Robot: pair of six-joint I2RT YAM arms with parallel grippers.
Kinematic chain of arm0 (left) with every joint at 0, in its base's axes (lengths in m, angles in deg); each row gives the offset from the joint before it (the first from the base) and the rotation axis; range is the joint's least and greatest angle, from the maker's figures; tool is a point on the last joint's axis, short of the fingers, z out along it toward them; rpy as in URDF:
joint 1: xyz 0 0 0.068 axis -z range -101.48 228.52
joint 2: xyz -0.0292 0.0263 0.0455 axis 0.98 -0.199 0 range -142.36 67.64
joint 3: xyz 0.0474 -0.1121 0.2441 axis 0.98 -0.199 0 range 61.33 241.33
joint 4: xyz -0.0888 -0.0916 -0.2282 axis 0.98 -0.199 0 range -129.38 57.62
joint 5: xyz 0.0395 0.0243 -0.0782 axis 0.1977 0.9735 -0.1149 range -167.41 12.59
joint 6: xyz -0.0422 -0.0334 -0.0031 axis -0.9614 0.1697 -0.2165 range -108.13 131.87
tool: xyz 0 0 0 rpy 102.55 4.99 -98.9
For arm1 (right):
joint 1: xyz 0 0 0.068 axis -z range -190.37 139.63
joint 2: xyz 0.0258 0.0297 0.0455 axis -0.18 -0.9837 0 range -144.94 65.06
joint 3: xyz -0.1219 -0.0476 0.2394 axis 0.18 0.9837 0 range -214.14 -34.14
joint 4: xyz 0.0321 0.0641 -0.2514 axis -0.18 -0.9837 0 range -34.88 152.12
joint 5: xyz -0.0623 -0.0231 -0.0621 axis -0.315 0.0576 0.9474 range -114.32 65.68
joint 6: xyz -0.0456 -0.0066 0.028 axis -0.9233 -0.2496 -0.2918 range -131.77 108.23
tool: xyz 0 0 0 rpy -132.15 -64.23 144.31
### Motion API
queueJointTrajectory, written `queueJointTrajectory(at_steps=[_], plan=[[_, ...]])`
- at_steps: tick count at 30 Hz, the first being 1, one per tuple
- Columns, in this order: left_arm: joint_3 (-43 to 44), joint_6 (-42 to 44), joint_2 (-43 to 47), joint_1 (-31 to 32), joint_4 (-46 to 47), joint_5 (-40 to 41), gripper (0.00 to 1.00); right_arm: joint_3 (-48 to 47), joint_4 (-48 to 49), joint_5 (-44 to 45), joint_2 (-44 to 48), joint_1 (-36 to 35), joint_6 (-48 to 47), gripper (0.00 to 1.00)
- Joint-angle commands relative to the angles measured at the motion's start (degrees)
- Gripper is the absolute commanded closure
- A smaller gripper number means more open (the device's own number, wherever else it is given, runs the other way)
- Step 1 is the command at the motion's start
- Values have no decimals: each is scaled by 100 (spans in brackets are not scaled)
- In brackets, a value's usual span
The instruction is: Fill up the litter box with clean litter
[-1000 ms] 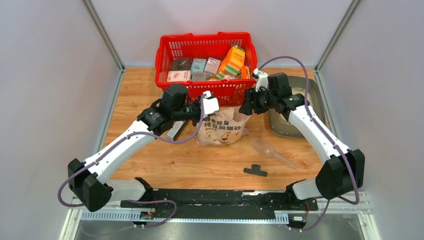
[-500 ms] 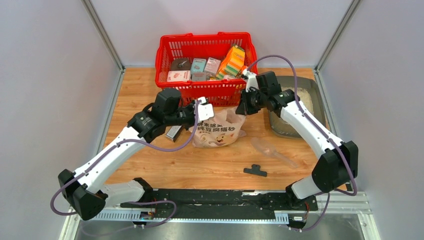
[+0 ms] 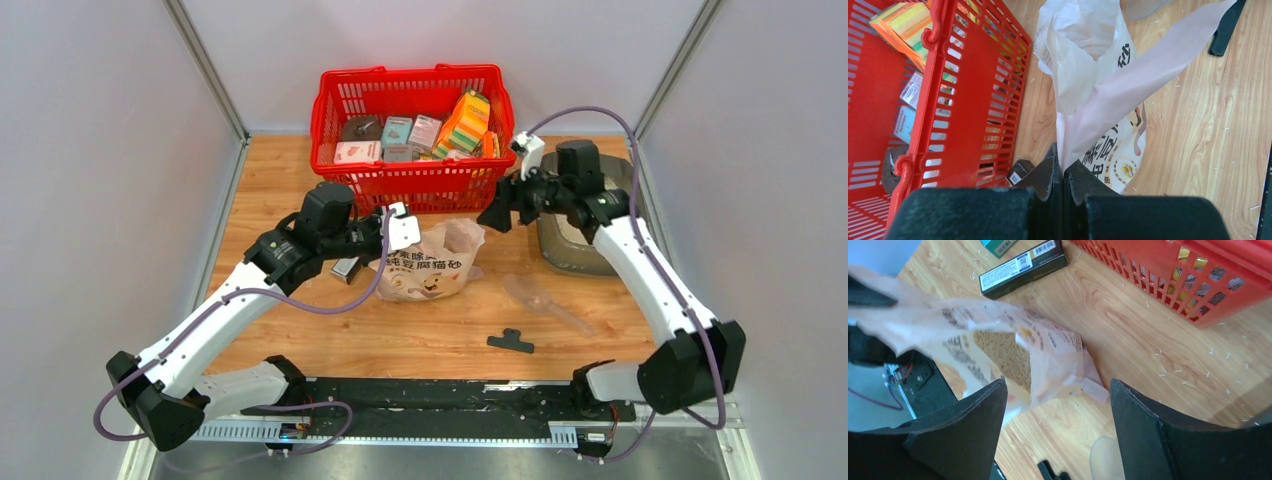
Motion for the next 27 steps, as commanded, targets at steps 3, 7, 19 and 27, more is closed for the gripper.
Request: queueJointTrajectory(at_steps=[3, 7, 19, 27], plan=[[137, -14, 6, -14, 210, -48, 100, 1267, 546, -1426, 1218, 176, -2013, 19], [128, -102, -3, -22, 219, -66, 100, 1866, 766, -1306, 1431, -148, -2385, 17], [128, -330, 23, -22, 183, -39, 100, 2174, 2023, -1129, 957, -720, -2122, 22], [295, -471, -170, -22, 183, -74, 100, 2332, 2559, -1121, 808, -966, -1779, 29]])
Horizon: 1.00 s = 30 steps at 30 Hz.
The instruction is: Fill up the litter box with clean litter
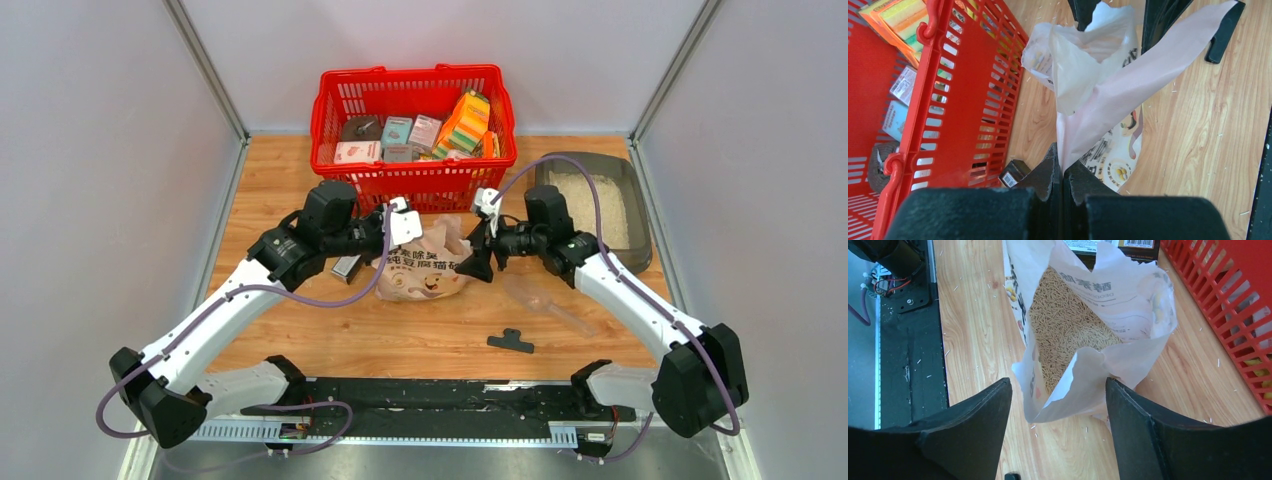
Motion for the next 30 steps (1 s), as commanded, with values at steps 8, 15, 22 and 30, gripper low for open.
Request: queueJointTrajectory(at_steps=[8, 15, 22, 30], plan=[[332, -328, -112, -22, 19, -118, 100, 358, 1302, 332, -21, -323, 452, 37], [367, -345, -85, -31, -7, -127, 100, 481, 1794, 956, -21, -411, 575, 45], [359, -293, -85, -66, -7, -153, 100, 402, 1777, 1132, -3, -411, 567, 64], [604, -415, 3, -285, 71, 66, 77, 437, 1742, 1106, 14, -411, 611, 100]])
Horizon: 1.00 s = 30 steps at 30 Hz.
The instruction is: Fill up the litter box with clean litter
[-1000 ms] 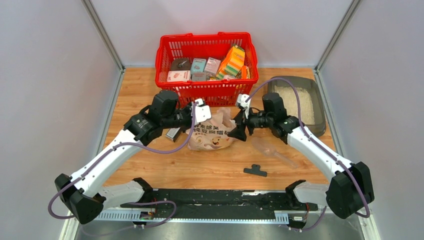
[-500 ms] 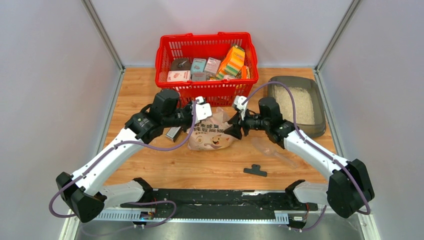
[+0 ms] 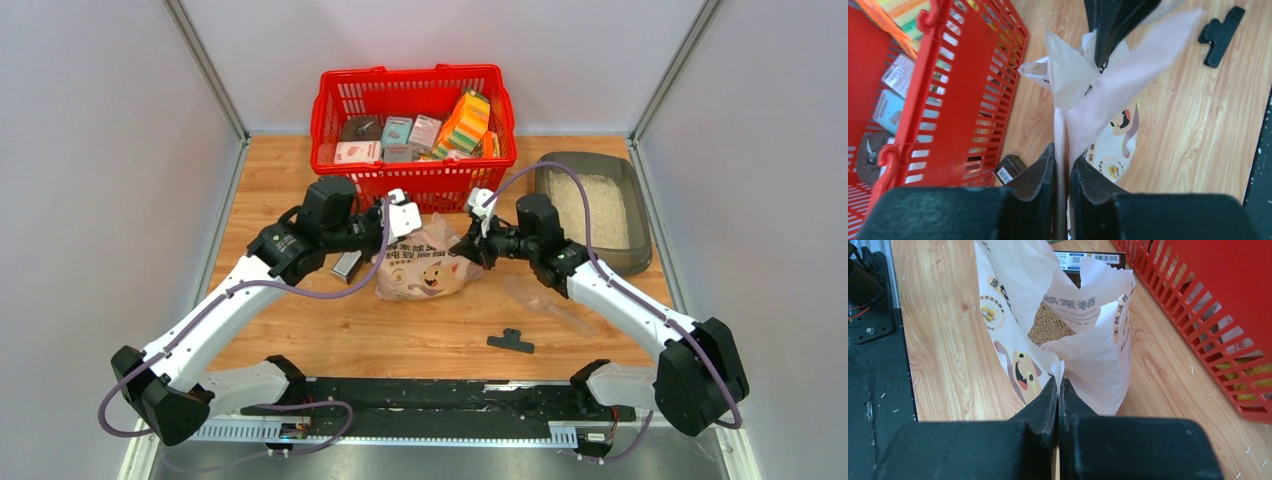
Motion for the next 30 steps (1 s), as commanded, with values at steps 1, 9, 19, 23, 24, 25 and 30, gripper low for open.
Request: queueJointTrajectory(at_steps=[1, 9, 19, 23, 24, 25, 30], plan=[[572, -206, 130, -259, 207, 73, 72, -50, 336, 125, 62, -13, -56, 100], [1556, -39, -695, -1261, 481, 267, 67, 29, 371, 142, 150, -13, -153, 100], [1891, 1893, -1970, -1930, -741, -1420, 100, 73, 389, 98, 282, -13, -135, 100], [2301, 2543, -2374, -1921, -1476, -2210, 100, 91, 363, 81, 308, -4, -74, 100], [2443, 2676, -2488, -1913, -1706, -2317, 100, 117, 371, 63, 308, -13, -30, 100], [2592, 2825, -2733, -1912, -1935, -2422, 100, 126, 363, 63, 335, -13, -21, 100], [3261, 3581, -3324, -1834, -2982, -2792, 100, 187, 371, 37, 414, -13, 23, 100]])
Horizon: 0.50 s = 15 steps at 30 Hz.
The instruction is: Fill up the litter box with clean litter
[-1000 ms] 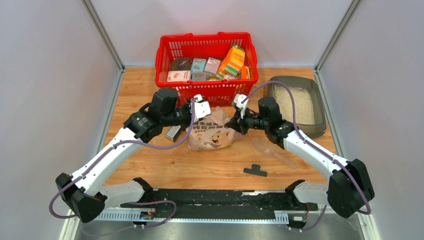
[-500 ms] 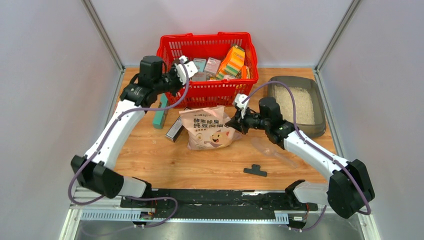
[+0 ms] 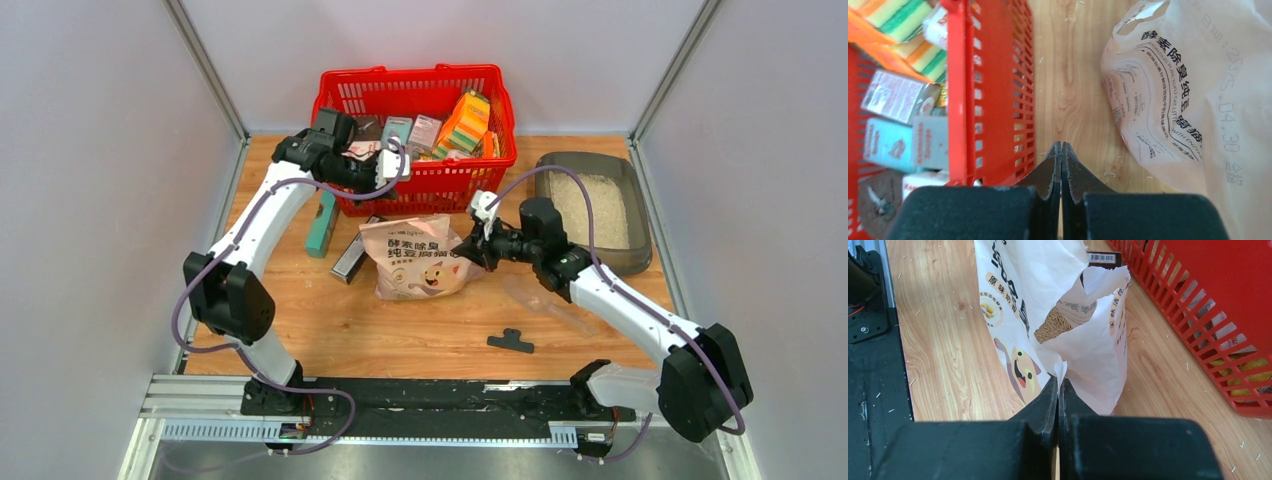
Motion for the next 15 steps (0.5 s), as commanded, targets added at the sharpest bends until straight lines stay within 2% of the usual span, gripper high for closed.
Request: queueJointTrajectory(at_steps=[1, 6, 15], plan=[[473, 996, -458, 103, -1038, -757, 100, 60, 282, -72, 274, -15, 67, 100], [675, 1339, -907, 349, -1214, -819, 100, 105, 282, -90, 344, -15, 67, 100], [842, 944, -1233, 806, -765, -995, 100, 131, 308, -46, 406, -7, 128, 100]])
